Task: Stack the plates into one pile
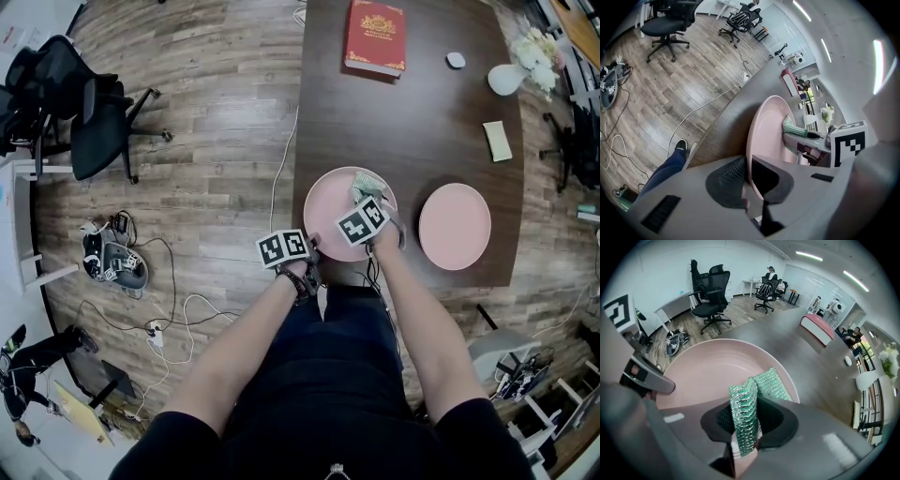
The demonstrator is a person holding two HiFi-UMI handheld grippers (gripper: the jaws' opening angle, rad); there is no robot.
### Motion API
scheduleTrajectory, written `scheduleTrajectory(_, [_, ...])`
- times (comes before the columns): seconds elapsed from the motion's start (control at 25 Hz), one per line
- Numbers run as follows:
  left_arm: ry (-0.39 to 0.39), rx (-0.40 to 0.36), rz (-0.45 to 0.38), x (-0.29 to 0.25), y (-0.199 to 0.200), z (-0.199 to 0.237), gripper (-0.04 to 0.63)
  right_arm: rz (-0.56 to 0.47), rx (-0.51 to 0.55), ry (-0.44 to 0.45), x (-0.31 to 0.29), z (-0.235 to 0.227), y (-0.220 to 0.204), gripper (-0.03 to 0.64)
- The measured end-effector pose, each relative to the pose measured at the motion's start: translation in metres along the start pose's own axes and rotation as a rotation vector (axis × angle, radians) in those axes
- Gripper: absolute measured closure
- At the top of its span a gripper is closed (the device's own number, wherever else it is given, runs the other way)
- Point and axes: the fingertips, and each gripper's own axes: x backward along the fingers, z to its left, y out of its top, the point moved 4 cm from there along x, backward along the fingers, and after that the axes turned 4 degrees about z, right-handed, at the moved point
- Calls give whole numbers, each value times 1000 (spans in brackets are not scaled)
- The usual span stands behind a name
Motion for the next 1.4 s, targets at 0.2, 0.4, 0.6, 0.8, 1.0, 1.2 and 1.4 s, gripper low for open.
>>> scheduleTrajectory(0.2, [5, -7, 8, 0, 0, -1, 581, -9, 50, 10, -1, 3, 8, 529])
scheduleTrajectory(0.4, [10, -16, 13, -1, 0, -1, 581, -22, 96, 11, -3, 8, 15, 529])
scheduleTrajectory(0.6, [17, -36, 22, -1, 0, -3, 578, -43, 144, 17, -3, 14, 22, 528])
scheduleTrajectory(0.8, [19, -45, 30, -1, 0, -4, 575, -62, 189, 30, -3, 22, 27, 528])
scheduleTrajectory(1.0, [21, -55, 36, -1, 1, -4, 574, -79, 261, 42, -5, 34, 33, 528])
scheduleTrajectory(1.2, [16, -57, 45, -1, -1, -4, 570, -101, 325, 56, -3, 43, 34, 528])
scheduleTrajectory(1.4, [10, -50, 50, -3, -2, -4, 568, -112, 352, 75, -2, 49, 35, 528])
